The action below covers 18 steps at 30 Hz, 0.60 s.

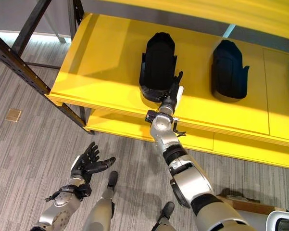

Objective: Move parts from the plastic box to the shelf.

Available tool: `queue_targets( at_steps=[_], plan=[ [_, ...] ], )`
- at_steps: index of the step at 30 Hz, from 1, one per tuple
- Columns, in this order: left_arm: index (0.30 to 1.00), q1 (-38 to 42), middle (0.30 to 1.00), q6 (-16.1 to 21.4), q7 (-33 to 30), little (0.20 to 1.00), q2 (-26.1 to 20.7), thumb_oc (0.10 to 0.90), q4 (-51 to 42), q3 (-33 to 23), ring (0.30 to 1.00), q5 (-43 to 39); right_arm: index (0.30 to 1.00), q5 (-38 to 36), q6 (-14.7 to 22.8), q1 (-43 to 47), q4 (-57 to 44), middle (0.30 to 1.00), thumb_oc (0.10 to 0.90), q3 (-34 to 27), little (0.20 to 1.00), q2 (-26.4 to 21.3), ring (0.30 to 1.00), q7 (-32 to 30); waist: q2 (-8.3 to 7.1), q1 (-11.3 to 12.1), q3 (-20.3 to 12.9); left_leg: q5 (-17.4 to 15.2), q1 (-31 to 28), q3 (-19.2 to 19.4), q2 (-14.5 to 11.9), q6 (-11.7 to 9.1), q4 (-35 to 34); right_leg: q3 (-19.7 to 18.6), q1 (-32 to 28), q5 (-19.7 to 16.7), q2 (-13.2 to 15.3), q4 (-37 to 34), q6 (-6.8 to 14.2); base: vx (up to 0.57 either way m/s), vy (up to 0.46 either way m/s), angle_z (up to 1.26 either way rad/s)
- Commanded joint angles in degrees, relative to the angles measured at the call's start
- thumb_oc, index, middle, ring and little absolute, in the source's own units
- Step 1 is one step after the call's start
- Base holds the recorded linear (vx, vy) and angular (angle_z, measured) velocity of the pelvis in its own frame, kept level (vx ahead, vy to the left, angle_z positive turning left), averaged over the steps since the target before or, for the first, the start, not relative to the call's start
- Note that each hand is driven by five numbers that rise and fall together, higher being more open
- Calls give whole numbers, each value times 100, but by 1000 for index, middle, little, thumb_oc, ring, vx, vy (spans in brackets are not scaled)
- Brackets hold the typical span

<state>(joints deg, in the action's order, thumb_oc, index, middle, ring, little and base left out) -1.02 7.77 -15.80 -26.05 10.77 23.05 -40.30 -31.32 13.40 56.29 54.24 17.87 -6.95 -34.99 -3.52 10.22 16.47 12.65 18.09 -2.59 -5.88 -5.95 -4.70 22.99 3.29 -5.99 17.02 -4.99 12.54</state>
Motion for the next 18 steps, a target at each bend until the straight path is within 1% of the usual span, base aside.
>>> queue_targets(
  at_steps=[1,6,18],
  plan=[
    [1000,447,1000,594,-20,1000,-196,900,-536,74,1000,-101,1000,-324,-537,269,488,1000,900,45,1000,766,1000,468,-3,537,477,-643,-219,225,155,484,34,-178,6,-358,284,428,-23,15,19,3],
    [1000,470,1000,590,-33,1000,-173,900,-510,106,1000,-97,1000,-350,-539,300,609,1000,900,-9,1000,771,1000,454,18,570,497,-647,-205,227,156,487,41,-177,1,-333,281,419,-28,0,0,0],
    [1000,490,1000,604,-47,1000,-152,900,-500,161,1000,-157,1000,-421,-518,393,604,1000,900,22,1000,860,1000,434,43,549,521,-648,-198,248,154,486,47,-195,40,-315,299,437,-35,0,0,0]
  ],
)
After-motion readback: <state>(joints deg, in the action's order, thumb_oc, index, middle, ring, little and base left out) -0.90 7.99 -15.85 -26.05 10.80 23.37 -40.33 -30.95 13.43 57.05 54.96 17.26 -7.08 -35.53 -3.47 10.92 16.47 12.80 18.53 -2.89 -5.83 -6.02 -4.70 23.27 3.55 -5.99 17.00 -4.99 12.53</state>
